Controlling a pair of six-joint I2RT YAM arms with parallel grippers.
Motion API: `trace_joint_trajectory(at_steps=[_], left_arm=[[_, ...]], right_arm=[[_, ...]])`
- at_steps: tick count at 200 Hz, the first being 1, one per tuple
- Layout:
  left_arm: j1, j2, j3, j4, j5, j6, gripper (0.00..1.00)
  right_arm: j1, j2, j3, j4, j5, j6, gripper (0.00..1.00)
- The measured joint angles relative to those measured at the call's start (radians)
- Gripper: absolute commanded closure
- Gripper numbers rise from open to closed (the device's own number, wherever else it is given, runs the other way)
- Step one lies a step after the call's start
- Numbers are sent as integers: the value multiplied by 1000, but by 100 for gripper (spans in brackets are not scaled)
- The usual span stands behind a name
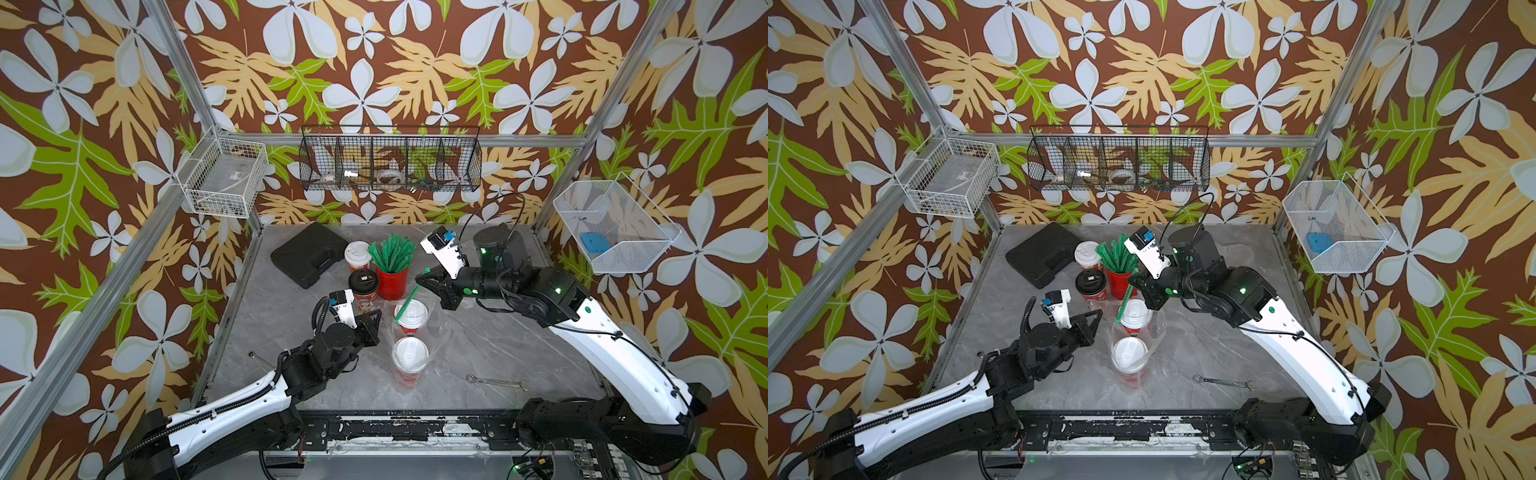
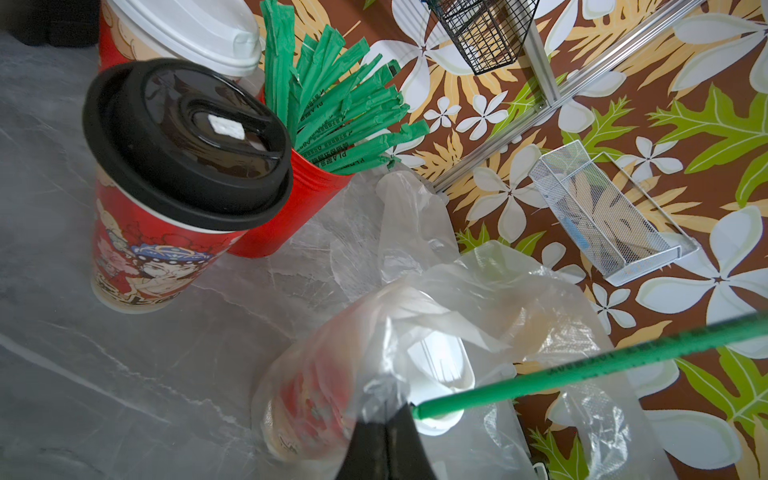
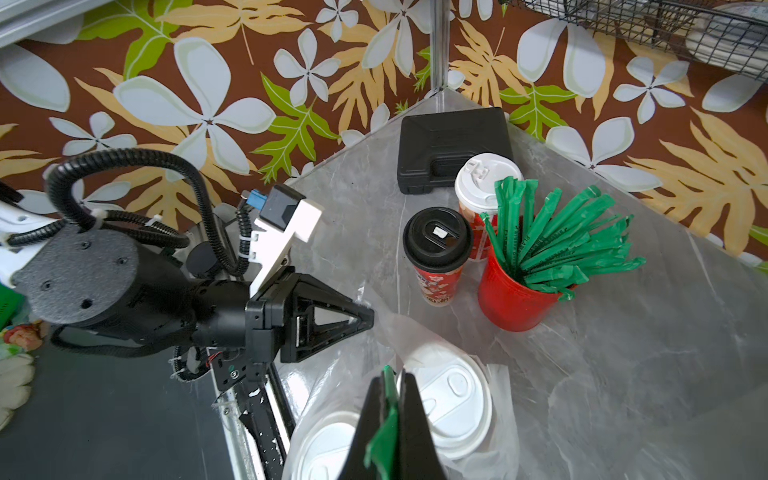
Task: Pack milk tea into plastic carrier bags
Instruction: Place the straw in the plastic carrier bag.
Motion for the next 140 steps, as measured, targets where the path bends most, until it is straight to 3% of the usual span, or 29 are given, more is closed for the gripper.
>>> trace_joint_trajectory(at_steps=[140], left_arm=[[0,-12,3,2,15,14,100]], right_arm=[[10,134,31,73,116,0,100]])
